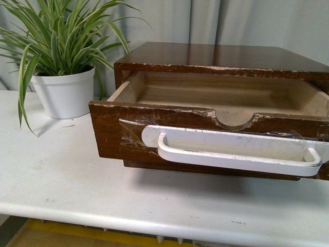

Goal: Open drawer

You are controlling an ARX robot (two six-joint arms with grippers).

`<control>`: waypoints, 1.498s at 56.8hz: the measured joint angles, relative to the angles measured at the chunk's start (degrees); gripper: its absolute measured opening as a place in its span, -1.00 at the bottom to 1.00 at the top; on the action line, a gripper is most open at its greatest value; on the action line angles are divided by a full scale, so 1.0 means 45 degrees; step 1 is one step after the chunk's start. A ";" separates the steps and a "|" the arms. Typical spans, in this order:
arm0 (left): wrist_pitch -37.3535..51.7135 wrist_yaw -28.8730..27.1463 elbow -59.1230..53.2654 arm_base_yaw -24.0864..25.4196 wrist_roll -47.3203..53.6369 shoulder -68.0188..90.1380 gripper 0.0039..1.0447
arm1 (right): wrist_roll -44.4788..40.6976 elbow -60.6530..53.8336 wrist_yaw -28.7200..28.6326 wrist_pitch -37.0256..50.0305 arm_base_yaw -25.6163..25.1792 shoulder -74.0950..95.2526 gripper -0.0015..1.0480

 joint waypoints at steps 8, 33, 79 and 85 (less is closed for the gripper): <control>0.1083 -0.0554 -0.0466 -0.0039 0.0000 -0.0442 0.76 | 0.0185 -0.0651 0.2142 0.1574 0.1020 -0.0602 0.63; 0.3079 0.1486 -0.1923 0.2263 -0.0005 -0.1933 -0.69 | 0.0282 -0.1700 0.3215 0.2516 0.2016 -0.1574 -0.83; 0.3162 0.1501 -0.2555 0.2297 -0.0015 -0.2589 -0.66 | 0.0301 -0.2365 0.3220 0.2608 0.2021 -0.2181 -0.79; 0.3162 0.1501 -0.2555 0.2297 -0.0015 -0.2589 -0.14 | 0.0301 -0.2365 0.3220 0.2608 0.2021 -0.2181 -0.28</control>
